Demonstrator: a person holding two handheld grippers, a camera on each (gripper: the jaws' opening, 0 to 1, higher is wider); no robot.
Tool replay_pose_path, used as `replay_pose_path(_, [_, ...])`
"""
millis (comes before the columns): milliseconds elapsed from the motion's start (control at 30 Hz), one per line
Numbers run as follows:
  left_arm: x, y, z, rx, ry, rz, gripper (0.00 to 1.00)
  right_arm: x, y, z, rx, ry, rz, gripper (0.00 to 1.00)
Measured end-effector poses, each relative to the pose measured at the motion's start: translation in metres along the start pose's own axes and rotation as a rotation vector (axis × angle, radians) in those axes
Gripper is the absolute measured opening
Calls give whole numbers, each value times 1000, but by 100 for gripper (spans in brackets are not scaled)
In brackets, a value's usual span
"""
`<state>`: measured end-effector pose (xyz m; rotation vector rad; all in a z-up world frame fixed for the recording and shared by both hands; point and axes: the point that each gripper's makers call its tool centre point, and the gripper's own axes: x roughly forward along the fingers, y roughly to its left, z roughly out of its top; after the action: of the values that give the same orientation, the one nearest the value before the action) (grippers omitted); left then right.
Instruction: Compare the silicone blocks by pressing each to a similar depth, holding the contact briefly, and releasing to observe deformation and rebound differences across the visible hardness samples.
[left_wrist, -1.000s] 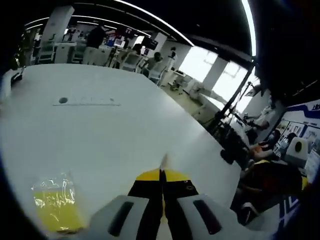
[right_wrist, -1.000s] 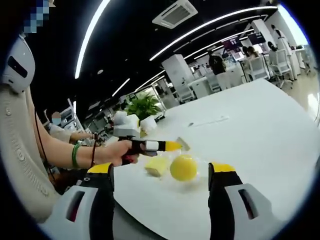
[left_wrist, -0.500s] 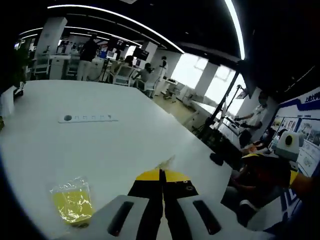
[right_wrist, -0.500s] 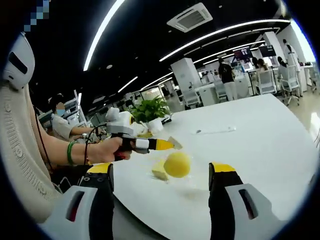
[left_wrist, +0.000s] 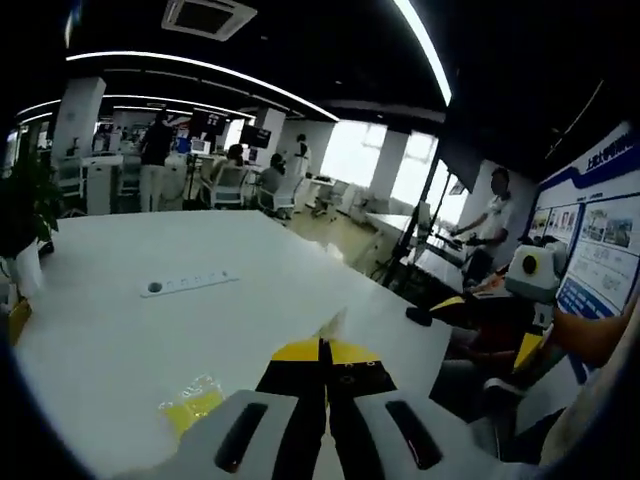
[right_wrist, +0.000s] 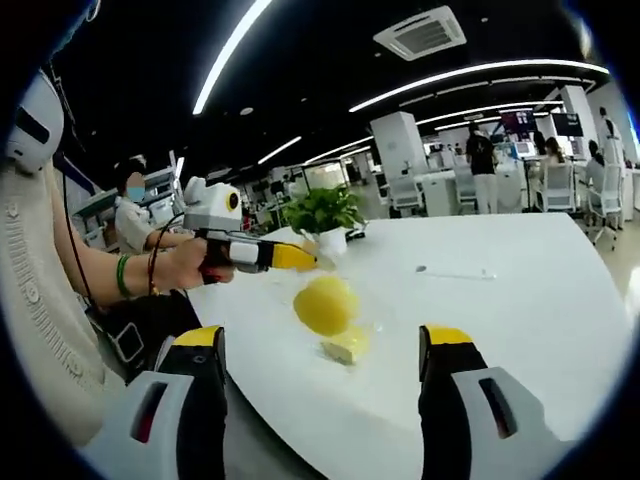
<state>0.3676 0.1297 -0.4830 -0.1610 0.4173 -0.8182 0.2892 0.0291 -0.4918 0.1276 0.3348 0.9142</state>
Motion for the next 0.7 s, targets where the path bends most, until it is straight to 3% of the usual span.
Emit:
replay_pose_path(367, [-36, 4, 12, 38, -17, -33, 0, 22, 10, 9, -88, 47, 38, 74])
replay_pose_path(700, [-39, 5, 28, 76, -7, -80, 0, 39, 4, 27, -215, 142, 115, 74])
